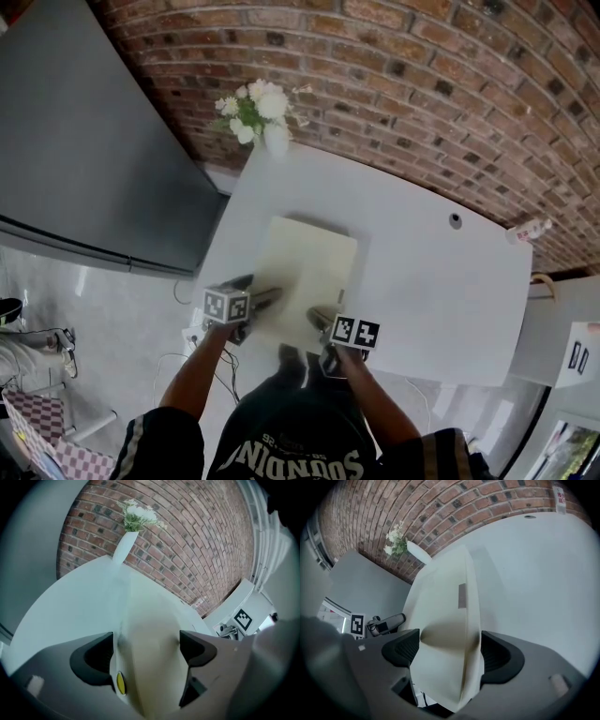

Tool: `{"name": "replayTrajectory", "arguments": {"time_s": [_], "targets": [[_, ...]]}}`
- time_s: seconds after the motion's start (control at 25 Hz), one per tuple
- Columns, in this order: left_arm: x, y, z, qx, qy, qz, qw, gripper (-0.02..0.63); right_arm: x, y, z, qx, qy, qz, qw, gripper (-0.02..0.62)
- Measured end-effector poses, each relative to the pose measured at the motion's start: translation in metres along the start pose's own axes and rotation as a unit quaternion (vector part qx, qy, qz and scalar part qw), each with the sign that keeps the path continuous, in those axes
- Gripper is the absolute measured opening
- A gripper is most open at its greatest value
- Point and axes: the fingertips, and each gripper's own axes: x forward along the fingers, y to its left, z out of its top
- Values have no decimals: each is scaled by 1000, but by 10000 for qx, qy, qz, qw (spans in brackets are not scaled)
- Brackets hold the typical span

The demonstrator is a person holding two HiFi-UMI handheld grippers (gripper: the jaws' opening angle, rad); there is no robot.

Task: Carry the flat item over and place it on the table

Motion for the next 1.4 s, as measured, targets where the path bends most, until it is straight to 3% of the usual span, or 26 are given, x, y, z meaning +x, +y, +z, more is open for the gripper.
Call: {"name": "replayTrajectory", "arguments": {"time_s": [0.32, 0.48, 0.6, 0.8, 0.92, 0.96, 1.0, 1.4], "targets": [[-23, -7, 19, 269, -256, 191, 9991, 448, -23, 5, 14, -472, -380, -102, 9981, 400], [-34, -17, 24, 446, -363, 196, 9982, 439, -36, 10, 22, -521, -572, -76, 9970, 351], [-41, -26, 28, 668, -397, 229, 9967, 401, -46, 13, 26, -563, -743, -68, 9956, 269], [-58, -44, 36, 1217, -656, 347, 9898, 242, -62, 18, 28, -1046, -962, -230, 9896, 85], [-65, -54, 38, 1464, -777, 477, 9850, 111, -71, 22, 28, -1162, -1123, -234, 9866, 2], [-66, -56, 38, 1536, -796, 538, 9835, 31, -74, 24, 29, -1184, -1176, -208, 9858, 2], [-67, -59, 38, 1586, -814, 565, 9824, 11, -76, 26, 30, -1217, -1231, -187, 9847, 2], [-63, -94, 32, 1846, -1016, 456, 9765, 11, -90, 57, 26, -1753, -1498, 136, 9730, 0]]}}
